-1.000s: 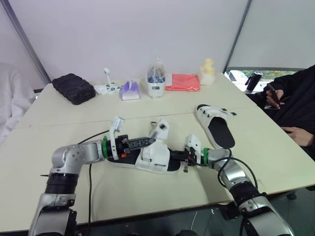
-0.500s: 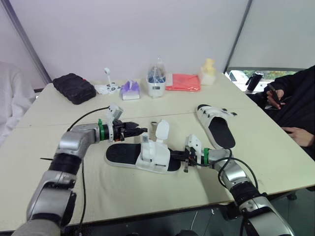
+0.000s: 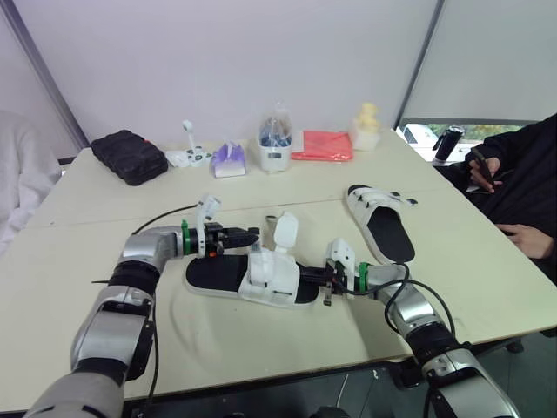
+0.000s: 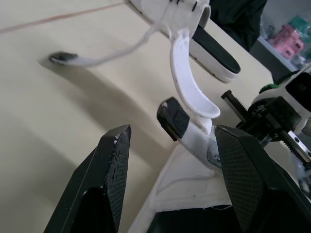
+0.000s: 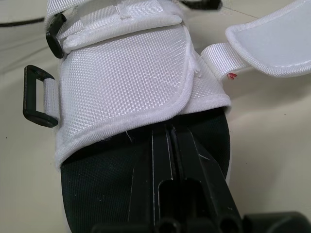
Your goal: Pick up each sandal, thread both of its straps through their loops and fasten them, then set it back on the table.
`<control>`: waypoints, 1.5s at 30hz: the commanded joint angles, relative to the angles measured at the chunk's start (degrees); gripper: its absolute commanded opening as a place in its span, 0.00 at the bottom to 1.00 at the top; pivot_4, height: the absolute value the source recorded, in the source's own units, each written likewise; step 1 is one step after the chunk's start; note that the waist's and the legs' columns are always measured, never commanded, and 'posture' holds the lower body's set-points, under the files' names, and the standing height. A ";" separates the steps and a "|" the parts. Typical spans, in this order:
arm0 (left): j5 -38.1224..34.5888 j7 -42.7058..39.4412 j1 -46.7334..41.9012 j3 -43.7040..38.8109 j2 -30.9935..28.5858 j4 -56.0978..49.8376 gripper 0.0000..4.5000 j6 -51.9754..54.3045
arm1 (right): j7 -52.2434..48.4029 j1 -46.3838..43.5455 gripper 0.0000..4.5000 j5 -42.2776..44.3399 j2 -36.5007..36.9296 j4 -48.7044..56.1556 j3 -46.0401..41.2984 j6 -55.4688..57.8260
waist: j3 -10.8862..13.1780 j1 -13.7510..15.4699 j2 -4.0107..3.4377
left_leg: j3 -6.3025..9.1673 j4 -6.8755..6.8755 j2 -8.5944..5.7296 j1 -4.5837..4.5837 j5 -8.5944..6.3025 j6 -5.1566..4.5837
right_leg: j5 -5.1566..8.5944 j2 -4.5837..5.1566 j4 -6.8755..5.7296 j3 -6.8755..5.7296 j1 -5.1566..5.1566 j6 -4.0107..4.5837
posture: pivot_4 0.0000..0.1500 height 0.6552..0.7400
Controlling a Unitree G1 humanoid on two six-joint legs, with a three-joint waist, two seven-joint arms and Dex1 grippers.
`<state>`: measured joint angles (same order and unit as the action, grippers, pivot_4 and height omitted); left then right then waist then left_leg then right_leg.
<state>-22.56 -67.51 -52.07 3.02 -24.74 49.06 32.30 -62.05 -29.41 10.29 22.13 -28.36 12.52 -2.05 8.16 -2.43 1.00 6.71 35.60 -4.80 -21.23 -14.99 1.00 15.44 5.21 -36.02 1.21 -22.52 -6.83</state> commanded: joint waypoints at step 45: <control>12.95 3.73 3.52 -5.75 -2.09 9.01 0.01 -16.55 | 1.11 2.01 0.00 -4.42 0.41 -4.13 2.92 2.07 | -0.13 -0.10 0.08 | 0.00 -0.01 0.06 0.16 -0.01 0.01 | -0.03 -0.08 -0.10 0.05 0.09 -0.04 | 1.00 1.00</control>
<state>-10.54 -64.96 -49.91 -2.41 -25.84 58.06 15.36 -61.13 -29.70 10.15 21.82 -28.30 12.89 -2.04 8.04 -2.53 1.08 6.71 35.57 -4.74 -21.07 -15.00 1.01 15.41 5.13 -36.12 1.26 -22.44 -6.86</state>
